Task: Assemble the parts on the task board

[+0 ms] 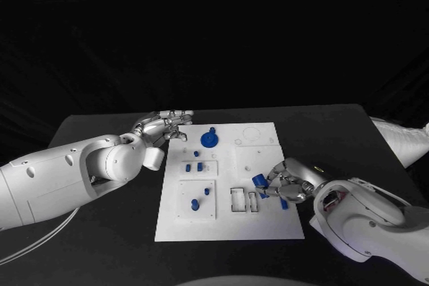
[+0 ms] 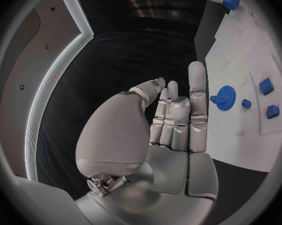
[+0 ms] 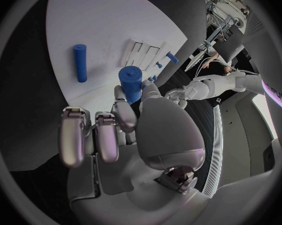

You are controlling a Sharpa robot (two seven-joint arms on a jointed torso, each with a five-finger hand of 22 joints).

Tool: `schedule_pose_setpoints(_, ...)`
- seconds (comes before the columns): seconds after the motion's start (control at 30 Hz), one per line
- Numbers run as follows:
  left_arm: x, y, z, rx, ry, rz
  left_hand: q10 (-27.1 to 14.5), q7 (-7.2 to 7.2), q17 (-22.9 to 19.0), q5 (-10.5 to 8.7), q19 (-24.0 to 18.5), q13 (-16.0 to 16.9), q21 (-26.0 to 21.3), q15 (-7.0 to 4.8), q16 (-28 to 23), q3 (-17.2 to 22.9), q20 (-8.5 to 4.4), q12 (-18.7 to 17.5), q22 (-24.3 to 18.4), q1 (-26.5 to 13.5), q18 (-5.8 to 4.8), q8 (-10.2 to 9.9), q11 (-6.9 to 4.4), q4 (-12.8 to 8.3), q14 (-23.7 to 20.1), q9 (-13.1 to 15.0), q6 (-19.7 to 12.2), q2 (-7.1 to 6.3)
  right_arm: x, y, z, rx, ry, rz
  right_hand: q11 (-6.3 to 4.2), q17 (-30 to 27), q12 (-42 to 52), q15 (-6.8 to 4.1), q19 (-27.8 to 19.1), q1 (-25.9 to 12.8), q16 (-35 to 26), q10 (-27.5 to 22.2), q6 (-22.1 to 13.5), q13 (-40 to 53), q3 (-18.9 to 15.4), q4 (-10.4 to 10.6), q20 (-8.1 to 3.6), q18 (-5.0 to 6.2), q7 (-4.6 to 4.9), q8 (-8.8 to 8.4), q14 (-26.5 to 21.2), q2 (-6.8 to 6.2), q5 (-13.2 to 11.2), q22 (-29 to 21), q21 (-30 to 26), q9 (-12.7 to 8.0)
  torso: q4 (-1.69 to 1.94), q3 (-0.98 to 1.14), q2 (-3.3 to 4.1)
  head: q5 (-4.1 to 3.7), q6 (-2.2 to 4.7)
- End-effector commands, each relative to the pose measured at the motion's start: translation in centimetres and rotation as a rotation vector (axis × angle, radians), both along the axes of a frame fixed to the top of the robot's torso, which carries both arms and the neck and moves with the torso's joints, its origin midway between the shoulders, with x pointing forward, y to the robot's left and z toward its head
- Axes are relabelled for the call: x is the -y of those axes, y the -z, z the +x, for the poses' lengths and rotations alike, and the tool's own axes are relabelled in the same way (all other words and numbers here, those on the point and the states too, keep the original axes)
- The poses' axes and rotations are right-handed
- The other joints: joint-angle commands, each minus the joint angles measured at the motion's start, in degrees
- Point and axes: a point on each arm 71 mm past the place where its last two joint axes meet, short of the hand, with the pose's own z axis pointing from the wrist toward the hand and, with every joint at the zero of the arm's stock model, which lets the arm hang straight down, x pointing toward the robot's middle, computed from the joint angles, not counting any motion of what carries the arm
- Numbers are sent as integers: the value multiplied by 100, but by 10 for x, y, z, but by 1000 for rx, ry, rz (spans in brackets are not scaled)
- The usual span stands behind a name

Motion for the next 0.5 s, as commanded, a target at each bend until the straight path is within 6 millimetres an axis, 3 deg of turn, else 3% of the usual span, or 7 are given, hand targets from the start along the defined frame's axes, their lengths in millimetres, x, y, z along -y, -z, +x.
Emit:
schedule_pose_setpoints(0.03,3,-1,-1,7,21,-10,-41,9,-5,-7,-32,-5,13,-1,-17,21,3,29,5,-27,102,33,-5,-22,-20,0,-37,10,-4,2,0,-45,18,39,-134,1102,1867,-45,156,303,21,579,38,2509,24,30,-39,-49,-75,77,508,286,30,86,27,266,-9,-1,6,30,-11)
schedule_pose_setpoints(0.27,3,-1,-1,7,23,-11,-41,9,-5,-7,-32,-5,13,-1,-17,21,3,29,5,-27,102,33,-5,-22,-20,0,-37,10,-22,11,0,-136,-35,26,-129,1095,1852,-41,152,196,17,573,27,2499,7,121,-40,-48,-70,86,506,294,33,79,22,322,10,-6,2,41,-21)
schedule_pose_setpoints(0.5,5,-2,-2,7,28,-13,-41,9,-5,-7,-32,-5,13,-1,-17,21,3,29,5,-27,102,33,-5,-22,-20,0,-37,10,-39,18,-1,-193,-86,19,-148,1071,1825,-55,146,3,4,564,86,2482,-28,240,-46,-44,-99,145,501,321,-37,67,11,441,4,0,10,66,-23)
